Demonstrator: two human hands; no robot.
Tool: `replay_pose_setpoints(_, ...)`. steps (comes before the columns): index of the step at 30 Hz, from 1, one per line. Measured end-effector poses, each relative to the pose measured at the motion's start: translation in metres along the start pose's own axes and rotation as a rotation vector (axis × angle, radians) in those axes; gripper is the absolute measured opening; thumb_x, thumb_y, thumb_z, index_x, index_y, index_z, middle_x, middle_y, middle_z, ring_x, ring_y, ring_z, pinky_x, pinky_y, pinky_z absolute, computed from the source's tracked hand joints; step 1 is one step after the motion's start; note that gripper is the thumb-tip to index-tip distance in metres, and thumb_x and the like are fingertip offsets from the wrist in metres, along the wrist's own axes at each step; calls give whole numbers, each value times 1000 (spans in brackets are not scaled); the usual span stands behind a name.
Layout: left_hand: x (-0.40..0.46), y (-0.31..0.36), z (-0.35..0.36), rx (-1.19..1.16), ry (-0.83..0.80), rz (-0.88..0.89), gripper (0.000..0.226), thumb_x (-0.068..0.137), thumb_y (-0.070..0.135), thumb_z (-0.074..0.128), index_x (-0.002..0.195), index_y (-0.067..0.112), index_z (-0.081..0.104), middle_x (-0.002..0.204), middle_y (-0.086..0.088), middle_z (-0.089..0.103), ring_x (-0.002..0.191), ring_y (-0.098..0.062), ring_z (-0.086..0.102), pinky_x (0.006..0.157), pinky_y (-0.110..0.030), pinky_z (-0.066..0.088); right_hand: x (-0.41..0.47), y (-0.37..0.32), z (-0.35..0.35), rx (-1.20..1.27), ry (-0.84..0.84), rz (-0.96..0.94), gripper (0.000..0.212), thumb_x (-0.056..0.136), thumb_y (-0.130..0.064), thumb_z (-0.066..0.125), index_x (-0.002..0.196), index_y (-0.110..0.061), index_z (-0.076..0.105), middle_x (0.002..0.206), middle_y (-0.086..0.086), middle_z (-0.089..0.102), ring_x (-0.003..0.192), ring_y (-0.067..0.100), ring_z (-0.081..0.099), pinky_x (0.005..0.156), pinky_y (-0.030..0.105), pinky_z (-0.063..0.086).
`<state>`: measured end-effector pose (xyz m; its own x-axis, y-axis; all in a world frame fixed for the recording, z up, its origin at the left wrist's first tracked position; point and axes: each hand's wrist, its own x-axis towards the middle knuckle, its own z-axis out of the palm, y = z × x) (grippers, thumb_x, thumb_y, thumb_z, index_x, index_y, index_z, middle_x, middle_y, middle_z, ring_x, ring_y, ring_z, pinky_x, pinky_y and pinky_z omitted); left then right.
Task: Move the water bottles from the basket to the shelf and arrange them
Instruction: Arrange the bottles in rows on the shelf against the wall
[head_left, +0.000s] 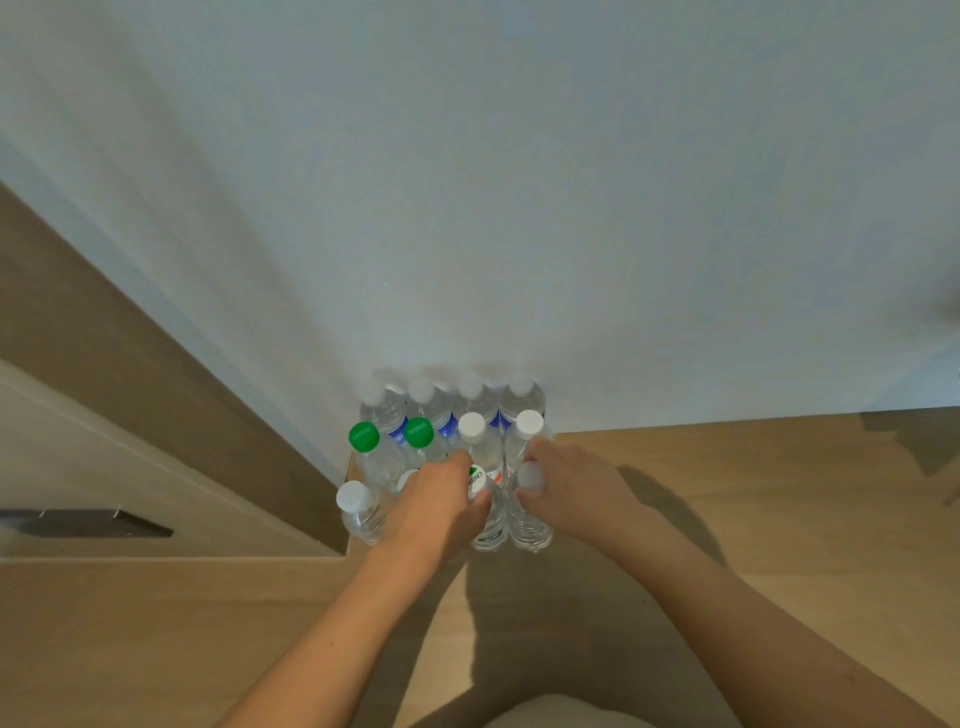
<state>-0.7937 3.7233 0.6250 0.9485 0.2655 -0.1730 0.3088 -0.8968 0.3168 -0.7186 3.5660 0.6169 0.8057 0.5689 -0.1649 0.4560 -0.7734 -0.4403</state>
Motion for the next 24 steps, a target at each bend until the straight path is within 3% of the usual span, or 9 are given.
replay_pose_setpoints(5, -3, 3, 4, 30, 12, -14, 24, 95, 36, 49, 109, 16, 50, 93, -5, 61, 78, -22, 50, 65, -33, 39, -2, 0, 5, 5, 6, 6, 30, 88, -34, 53, 113, -18, 48, 105, 5, 63, 94, 29, 61, 73, 34, 45)
replay_pose_setpoints(9, -6, 7, 7, 68, 30, -16, 28, 97, 36, 50, 115, 13, 50, 101, -8, 65, 83, -25, 58, 66, -34, 42, -6, 3, 12, 47, 32, 48, 31, 90, -36, 52, 116, -21, 47, 102, 3, 62, 93, 28, 60, 70, 32, 38)
replay_pose_setpoints(14, -11, 11, 11, 60, 68, -29, 22, 98, 31, 48, 108, 11, 49, 92, -8, 63, 73, -23, 51, 59, -34, 40, -13, 7, 27, 5, 215, 41, 35, 84, -35, 57, 114, -16, 52, 83, 11, 65, 77, 33, 64, 63, 34, 48)
replay_pose_setpoints(18, -12, 13, 10, 73, 40, -30, 19, 97, 24, 50, 108, 9, 47, 86, -6, 59, 73, -24, 56, 59, -35, 46, -12, 7, 7, 160, -24, 102, 37, 89, -36, 60, 120, -19, 50, 105, 4, 62, 95, 24, 58, 74, 33, 43)
replay_pose_setpoints(24, -13, 15, 11, 29, 29, -68, 21, 97, 22, 49, 113, 8, 48, 95, -12, 63, 78, -27, 58, 62, -36, 47, -17, 1, 11, 93, 7, 78, 41, 91, -39, 54, 124, -17, 47, 107, 8, 65, 93, 29, 61, 68, 34, 42)
